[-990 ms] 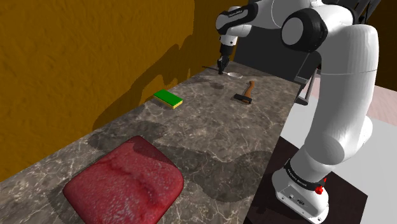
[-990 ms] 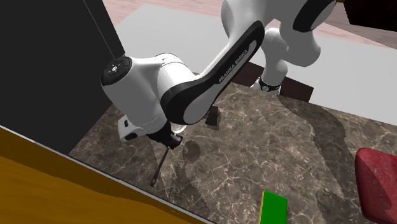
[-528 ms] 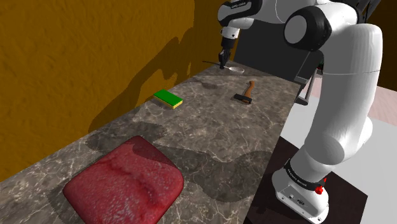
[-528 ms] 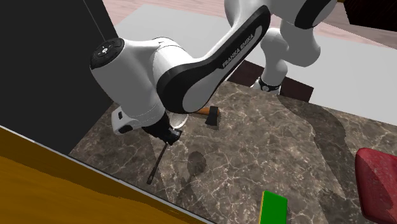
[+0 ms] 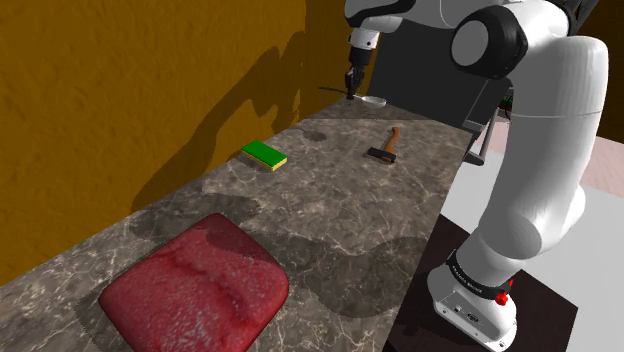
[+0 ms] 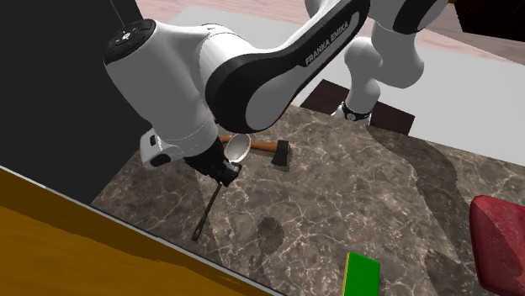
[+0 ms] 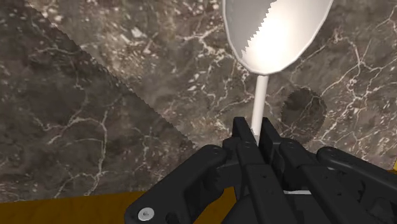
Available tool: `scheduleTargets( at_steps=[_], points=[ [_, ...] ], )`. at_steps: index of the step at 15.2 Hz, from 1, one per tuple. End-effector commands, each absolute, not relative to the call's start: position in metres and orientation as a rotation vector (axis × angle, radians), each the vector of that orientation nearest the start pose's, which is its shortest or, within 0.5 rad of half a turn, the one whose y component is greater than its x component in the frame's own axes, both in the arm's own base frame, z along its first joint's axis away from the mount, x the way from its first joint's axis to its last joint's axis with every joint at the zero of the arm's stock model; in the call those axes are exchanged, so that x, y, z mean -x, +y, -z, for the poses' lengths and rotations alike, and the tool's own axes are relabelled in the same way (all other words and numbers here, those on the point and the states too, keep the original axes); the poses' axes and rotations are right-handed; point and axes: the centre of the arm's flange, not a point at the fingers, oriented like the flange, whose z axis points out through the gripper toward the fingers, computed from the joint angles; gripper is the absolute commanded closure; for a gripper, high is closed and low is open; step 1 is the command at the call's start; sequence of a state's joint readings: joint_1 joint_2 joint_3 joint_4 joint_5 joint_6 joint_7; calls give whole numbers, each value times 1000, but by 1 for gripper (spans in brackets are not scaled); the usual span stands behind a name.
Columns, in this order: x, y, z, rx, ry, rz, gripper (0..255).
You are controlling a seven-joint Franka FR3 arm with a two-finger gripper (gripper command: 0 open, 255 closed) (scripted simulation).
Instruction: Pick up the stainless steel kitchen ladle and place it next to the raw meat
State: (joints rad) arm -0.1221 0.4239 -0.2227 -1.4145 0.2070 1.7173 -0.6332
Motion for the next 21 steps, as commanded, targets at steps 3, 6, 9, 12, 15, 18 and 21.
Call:
scheduleTargets(
  at_steps=[3, 6, 9, 12, 15, 18, 21],
  points=[
    [-626, -144, -456, 2965, -389, -68, 255],
    [-610, -108, -456, 2965, -389, -68, 255],
    [-594, -72, -456, 2965, -389, -68, 255],
    [-578, -36, -456, 2965, -389, -68, 255],
    [-562, 0, -456, 2965, -389, -68, 255],
    [-545, 37, -456, 2965, -389, -68, 255],
    [-529, 73, -456, 2965, -389, -68, 255]
  ],
)
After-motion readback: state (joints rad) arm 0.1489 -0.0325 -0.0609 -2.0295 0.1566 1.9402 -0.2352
